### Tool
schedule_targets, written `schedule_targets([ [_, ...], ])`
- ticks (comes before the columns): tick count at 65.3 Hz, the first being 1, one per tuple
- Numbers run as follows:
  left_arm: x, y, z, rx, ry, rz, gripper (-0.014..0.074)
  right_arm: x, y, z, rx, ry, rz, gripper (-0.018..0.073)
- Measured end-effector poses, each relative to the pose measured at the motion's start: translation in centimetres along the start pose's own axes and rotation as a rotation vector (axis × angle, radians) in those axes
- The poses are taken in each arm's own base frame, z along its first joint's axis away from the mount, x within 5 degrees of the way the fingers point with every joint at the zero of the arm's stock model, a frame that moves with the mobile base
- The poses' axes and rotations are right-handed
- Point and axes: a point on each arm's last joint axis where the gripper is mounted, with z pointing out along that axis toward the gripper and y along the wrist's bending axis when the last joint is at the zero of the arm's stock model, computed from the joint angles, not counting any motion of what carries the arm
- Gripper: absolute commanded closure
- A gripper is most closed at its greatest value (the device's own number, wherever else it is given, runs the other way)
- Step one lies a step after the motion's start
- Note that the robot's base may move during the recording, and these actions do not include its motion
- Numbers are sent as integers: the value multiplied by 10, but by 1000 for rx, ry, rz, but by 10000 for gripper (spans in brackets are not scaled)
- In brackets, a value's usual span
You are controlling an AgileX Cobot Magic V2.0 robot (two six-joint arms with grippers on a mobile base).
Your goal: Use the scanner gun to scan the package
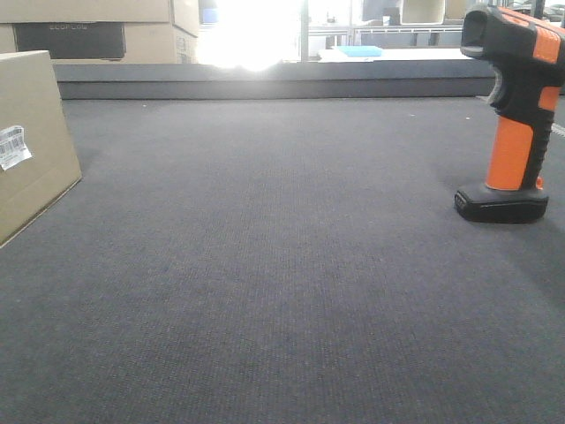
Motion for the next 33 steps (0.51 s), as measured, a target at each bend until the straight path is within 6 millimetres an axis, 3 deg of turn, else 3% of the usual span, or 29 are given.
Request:
schedule_targets([
  [9, -11, 0, -2, -4, 55, -19, 707, 0, 0, 0, 0, 0, 0, 721],
  [23, -82, -1, 0, -7, 109, -32, 707, 0, 0, 0, 0, 0, 0, 721],
  [33, -125, -1, 32, -13, 285, -32, 707, 0, 0, 0, 0, 0, 0, 721],
])
